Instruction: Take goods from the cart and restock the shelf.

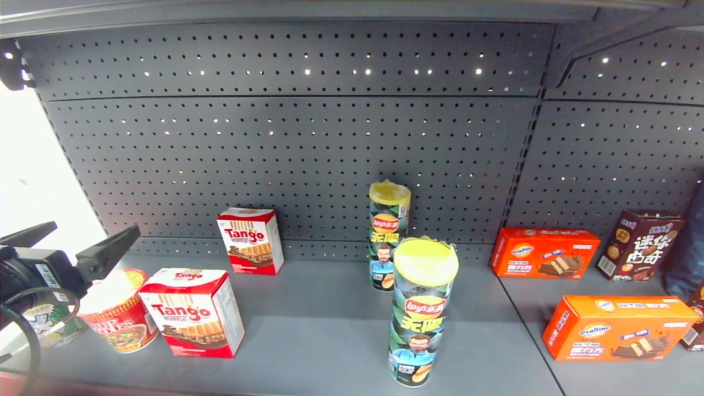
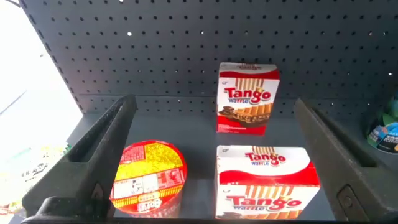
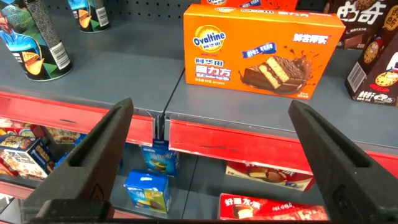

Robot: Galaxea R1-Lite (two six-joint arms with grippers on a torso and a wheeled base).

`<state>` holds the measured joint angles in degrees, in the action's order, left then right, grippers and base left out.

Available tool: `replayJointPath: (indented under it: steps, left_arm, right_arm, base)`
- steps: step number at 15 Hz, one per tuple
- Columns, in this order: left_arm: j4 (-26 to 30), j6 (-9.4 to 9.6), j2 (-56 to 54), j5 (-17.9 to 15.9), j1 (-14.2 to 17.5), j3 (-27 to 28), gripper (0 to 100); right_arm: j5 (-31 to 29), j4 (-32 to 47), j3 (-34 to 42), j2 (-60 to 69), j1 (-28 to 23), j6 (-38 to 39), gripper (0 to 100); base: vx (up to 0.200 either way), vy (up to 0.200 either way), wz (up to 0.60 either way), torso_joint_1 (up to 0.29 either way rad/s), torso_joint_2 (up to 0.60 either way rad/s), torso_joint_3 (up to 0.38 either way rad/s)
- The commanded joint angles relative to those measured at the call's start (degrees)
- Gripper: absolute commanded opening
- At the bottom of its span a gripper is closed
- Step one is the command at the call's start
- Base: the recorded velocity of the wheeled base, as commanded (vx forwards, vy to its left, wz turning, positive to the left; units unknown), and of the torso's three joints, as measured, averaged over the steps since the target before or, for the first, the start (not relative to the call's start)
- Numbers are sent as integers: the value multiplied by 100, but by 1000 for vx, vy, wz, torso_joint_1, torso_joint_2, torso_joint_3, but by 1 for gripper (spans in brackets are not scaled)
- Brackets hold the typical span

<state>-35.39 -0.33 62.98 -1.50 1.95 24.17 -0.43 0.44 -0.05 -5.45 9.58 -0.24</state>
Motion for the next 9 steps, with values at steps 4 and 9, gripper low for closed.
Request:
replayJointPath:
  steps: [4,9]
  left_arm:
    - [-21,42,470,-8,-177,246,100]
    - [-12,349,830,-26,-960,553,100]
  right_arm:
    - [-1,0,-4,-9,0,-2,100]
    - [8,0,-4,-9,0,-2,100]
  base:
    - [0,0,0,0,0,0]
    - [0,0,0,0,0,0]
